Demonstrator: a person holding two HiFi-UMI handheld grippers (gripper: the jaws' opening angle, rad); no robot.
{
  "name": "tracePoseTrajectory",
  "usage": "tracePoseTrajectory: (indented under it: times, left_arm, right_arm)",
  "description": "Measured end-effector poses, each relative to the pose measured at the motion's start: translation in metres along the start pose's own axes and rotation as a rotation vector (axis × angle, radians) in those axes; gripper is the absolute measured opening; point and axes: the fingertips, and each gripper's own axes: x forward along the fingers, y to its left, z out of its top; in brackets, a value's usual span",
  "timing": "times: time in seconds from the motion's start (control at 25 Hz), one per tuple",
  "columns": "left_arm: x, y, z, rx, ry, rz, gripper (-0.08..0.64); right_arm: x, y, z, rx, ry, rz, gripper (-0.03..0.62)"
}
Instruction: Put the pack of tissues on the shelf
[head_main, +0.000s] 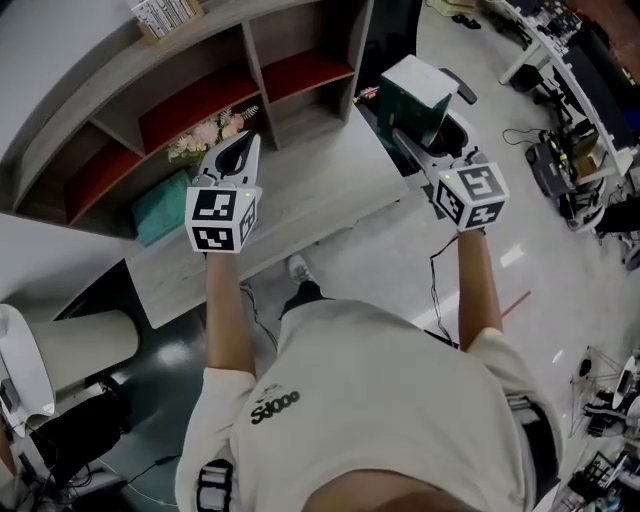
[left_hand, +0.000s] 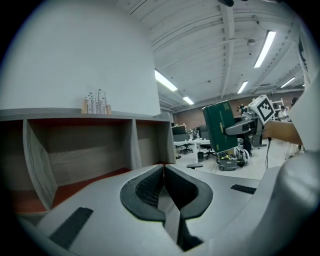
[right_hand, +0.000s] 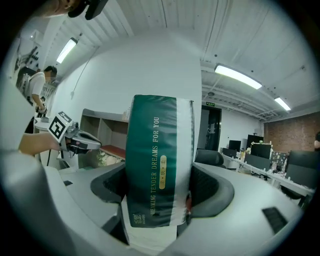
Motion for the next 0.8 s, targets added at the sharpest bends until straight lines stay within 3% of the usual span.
tracePoseTrajectory:
  times: [0.4,0.56,0.8]
  left_arm:
    - [0.021,0.083,0.000,-0.030,-0.011,0.013,0.020]
    - [0.029,0.105,-0.015,-0.050,0.005,0.014,0.020]
    - [0.045,0.114,-0.028,-0.067,0.018,0.000,0.020]
  right_arm:
    - [0.141,0.000,0.019,-0.268,0.089,0.001,0.353]
    - [0.194,0.012,0.004,-0.336,0.146,0.033,0.351]
    - [0.257,0.017,-0.031,-0.570,0.269,0.081,0.353]
